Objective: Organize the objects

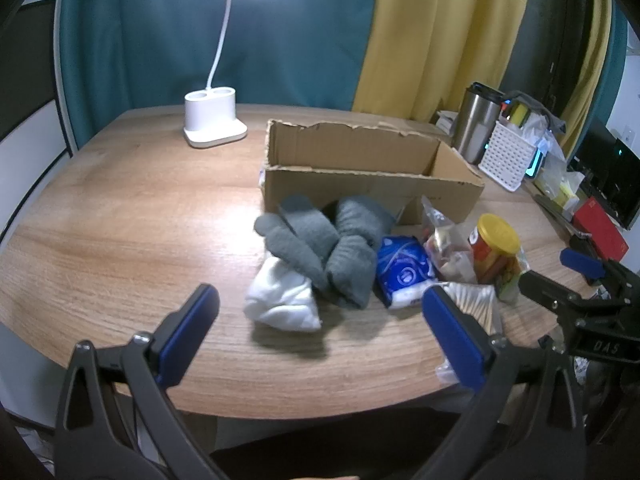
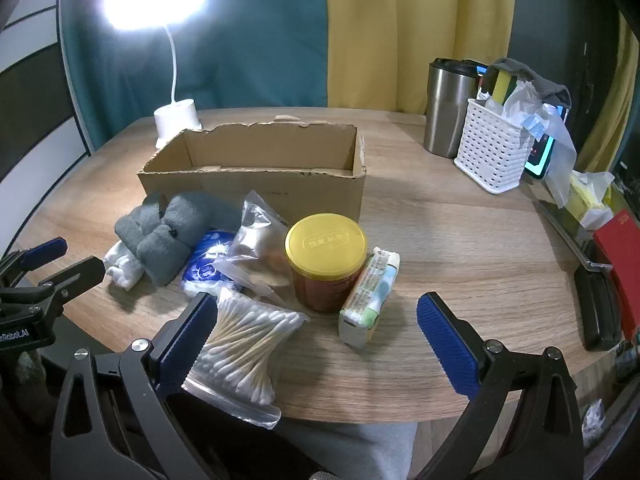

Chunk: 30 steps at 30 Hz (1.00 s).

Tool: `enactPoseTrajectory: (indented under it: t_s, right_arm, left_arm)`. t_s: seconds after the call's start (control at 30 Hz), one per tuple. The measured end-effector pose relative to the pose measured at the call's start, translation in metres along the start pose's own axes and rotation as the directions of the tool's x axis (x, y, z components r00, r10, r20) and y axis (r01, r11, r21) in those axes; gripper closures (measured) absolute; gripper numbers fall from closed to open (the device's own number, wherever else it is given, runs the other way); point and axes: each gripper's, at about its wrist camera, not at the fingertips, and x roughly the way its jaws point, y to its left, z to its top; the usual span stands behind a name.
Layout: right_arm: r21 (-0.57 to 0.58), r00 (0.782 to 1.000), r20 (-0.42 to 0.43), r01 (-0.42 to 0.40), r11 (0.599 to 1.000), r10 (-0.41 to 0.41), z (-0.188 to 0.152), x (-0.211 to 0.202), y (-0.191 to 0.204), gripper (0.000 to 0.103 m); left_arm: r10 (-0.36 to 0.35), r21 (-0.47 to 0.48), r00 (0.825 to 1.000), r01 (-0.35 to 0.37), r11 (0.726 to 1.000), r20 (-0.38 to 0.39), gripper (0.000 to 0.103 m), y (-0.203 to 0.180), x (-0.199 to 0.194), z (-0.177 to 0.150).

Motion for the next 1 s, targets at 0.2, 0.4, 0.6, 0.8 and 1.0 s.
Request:
enactPoseTrajectory:
  t_s: [0.2, 0.4, 0.6, 0.8, 1.0]
  right_arm:
    - [0.0, 1.0, -0.002, -0.001, 1.0, 0.001, 0.0003, 0.0, -0.0002, 0.001]
    - [0.0, 1.0, -0.005, -0.002, 1.0, 0.002, 0.0005, 0.0002, -0.0001, 0.001]
    - [0.0, 1.0, -0.005, -0.002, 1.0, 0.002, 0.0004, 0.0003, 0.0006, 0.001]
    - [0.0, 1.0, -0.007, -0.002, 1.0, 0.002, -0.0008, 0.0012, 0.0023, 0.001]
    - [0.003, 1.0, -0.011, -0.002, 1.0, 0.002, -0.0017, 0.0025, 0.002, 0.001]
  left_arm:
    - [0.0, -0.003, 1.0, 0.0, 1.0, -0.003, 0.0, 0.0013, -0.0006, -0.001]
    - [0.0, -0.003, 1.0, 0.0, 1.0, -0.002, 0.0, 0.0017, -0.001, -0.0011]
    - [0.001, -0.005, 1.0, -0.001, 1.0, -0.003, 0.0, 0.0029, -0.0017, -0.0016]
    - [0.001, -0.006, 1.0, -0.001, 1.0, -0.005, 0.0, 0.0026, -0.0018, -0.0017]
    - [-0.001, -0.004, 1.0, 0.001, 1.0, -0.01, 0.0, 0.0017, -0.0004, -0.0028]
